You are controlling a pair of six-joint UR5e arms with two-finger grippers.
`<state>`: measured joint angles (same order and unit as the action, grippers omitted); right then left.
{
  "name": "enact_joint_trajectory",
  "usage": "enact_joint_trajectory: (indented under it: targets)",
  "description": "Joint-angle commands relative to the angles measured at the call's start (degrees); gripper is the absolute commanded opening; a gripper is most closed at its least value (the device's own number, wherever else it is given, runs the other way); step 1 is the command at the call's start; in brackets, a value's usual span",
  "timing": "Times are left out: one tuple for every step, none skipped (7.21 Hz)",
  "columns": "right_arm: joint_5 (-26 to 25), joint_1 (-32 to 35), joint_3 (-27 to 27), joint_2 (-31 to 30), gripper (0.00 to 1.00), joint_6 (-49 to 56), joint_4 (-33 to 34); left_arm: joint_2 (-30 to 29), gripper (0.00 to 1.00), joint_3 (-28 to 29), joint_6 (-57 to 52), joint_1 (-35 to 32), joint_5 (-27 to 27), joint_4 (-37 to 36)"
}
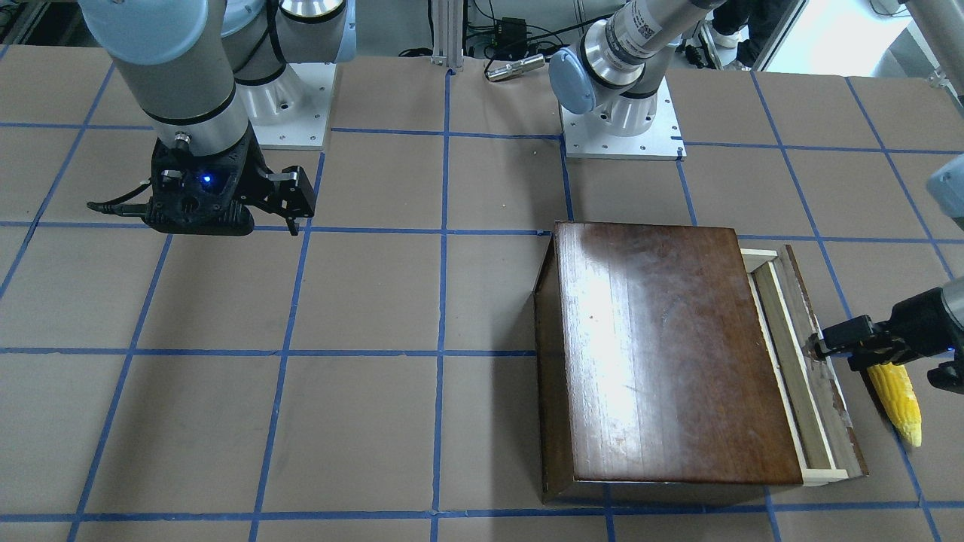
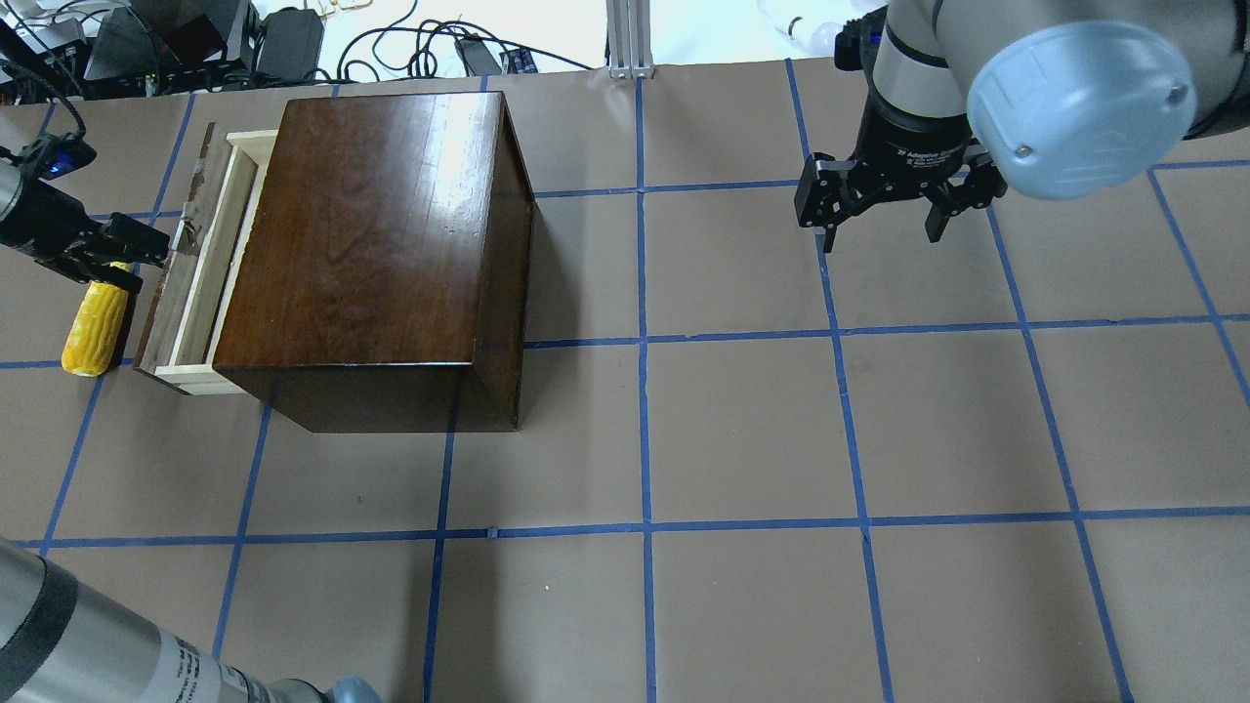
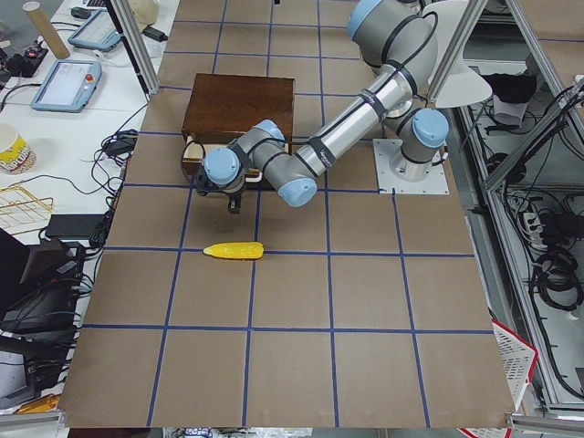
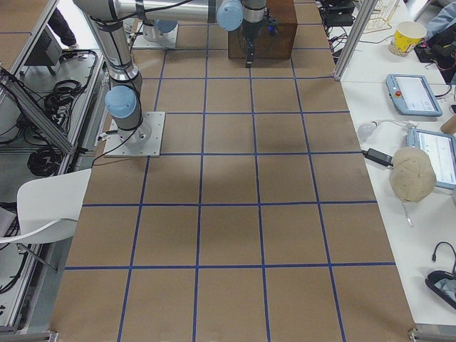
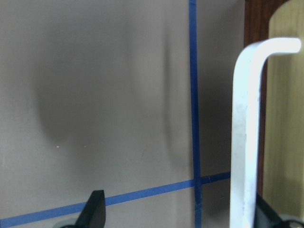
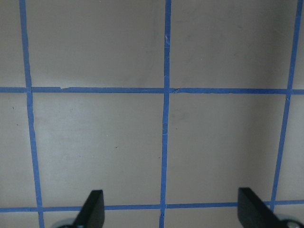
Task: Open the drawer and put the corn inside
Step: 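Pull the drawer handle away from the cabinet with the left gripper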
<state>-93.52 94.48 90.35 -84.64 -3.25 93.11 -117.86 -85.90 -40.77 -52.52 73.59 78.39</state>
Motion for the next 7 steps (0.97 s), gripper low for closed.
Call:
enact_joint_trajectory:
  targets:
    - [0.00,0.00,0.00,0.00,1.00,0.00,-0.04,0.00,1.00,0.03,-0.28,0.58,0.06,-0.08]
    - [0.00,0.00,0.00,0.00,1.00,0.00,-0.04,0.00,1.00,0.03,-0.97,0.84,0.06,-0.43]
    - [0.00,0.00,0.00,0.00,1.00,0.00,-0.04,0.00,1.00,0.03,-1.68,0.84,0.06,-0.52]
    - [0.00,0.00,0.00,0.00,1.00,0.00,-0.04,0.00,1.00,0.03,-1.68,1.02,0.15,-0.52]
    - [0.00,0.00,0.00,0.00,1.00,0.00,-0.04,0.00,1.00,0.03,-1.68,1.37,0.15,-0.52]
    - [0.00,0.00,0.00,0.00,1.00,0.00,-0.04,0.00,1.00,0.03,-2.03,1.46,0.15,-0.96]
    - [0.00,0.00,0.00,0.00,1.00,0.00,-0.04,0.00,1.00,-0.06,-2.03,1.46,0.23,-1.22]
